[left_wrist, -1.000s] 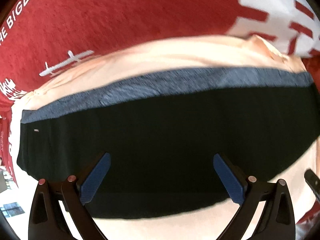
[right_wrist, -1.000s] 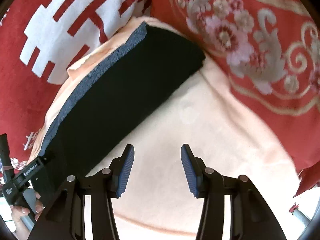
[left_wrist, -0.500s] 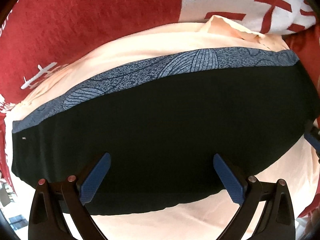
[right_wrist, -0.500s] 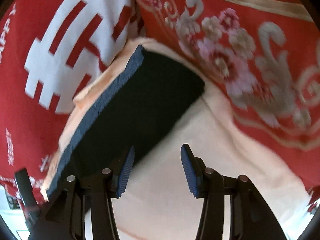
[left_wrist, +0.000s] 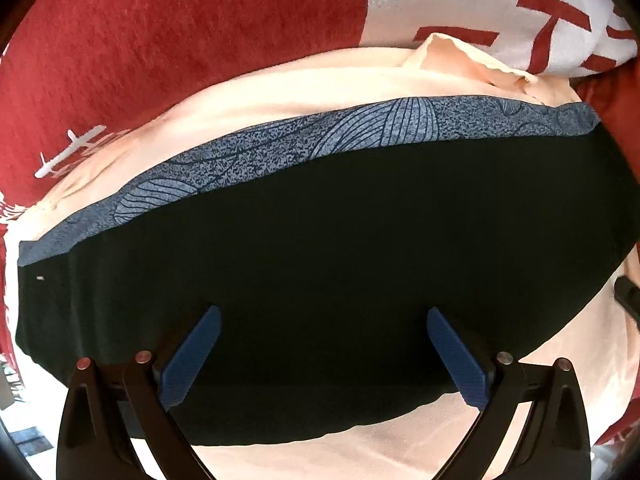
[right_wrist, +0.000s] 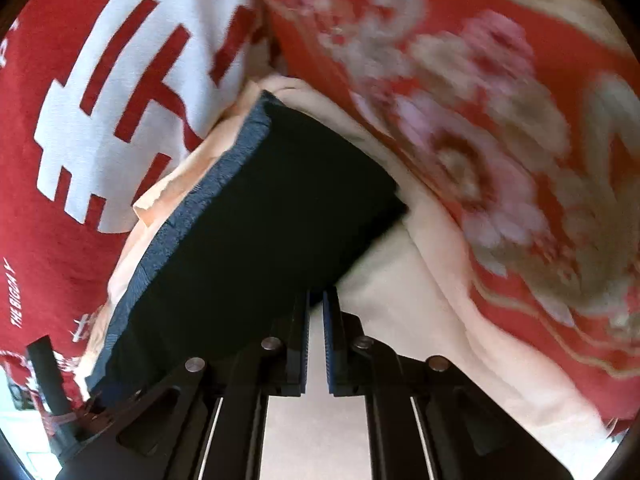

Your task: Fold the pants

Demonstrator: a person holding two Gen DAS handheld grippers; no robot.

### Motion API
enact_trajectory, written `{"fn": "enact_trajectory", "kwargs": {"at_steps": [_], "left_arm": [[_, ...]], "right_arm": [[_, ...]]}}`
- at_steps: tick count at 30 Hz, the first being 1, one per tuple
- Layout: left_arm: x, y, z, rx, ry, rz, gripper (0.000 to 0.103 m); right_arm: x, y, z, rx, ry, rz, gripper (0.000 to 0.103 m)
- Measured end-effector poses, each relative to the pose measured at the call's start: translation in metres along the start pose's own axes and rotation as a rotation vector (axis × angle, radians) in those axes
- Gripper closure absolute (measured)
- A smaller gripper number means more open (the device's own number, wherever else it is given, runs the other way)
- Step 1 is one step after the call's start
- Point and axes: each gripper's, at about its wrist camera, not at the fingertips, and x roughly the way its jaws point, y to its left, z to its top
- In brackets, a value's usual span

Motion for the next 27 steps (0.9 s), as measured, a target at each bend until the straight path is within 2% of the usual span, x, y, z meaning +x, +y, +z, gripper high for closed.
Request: {"fn": "enact_trajectory", "kwargs": {"at_steps": [2,4,6,7,8,11,15,24,27], "left_arm": [[0.002,0.013,0.007,0.005,0.005,-0.002,0.0],[0.003,0.017,0.002,0.011,0.002,0.005,0.0],[0.003,0.015,-0.001,0.009,-0.003,0.007,0.0],[0.004,0.014,-0.002,0.004,-0.003,0.006,0.0],[0.011,0.02,0.007,0.001,-0.003,0.004,0.0],[0.016,0.022,0.006,-0.011,0.001,-0.006,0.0],[0.018,0.024,0.004,-0.009,-0.002,-0.009,0.0],[0.021,0.025,-0.001,-0.008,-0.011,-0.032,0.0],[0.022,0.028,0.002,0.002,-0.006,-0.037,0.0]], "right_arm": [[-0.003,-0.007,-0.004,0.016,0.018,-0.001,0.094],[-0.005,-0.014,-0.007,0.047,0.032,0.039,0.086],[-0.005,-0.019,-0.009,0.078,0.038,0.094,0.059],[-0.005,-0.021,-0.01,0.093,0.035,0.12,0.056],[-0.007,-0.024,-0.012,0.113,0.023,0.152,0.056],[-0.002,-0.024,-0.01,0.143,0.007,0.198,0.056],[0.005,-0.019,-0.01,0.128,-0.009,0.206,0.056],[0.014,-0.012,-0.002,0.13,-0.165,0.257,0.054],[0.021,-0.004,0.006,0.132,-0.163,0.264,0.054]]}}
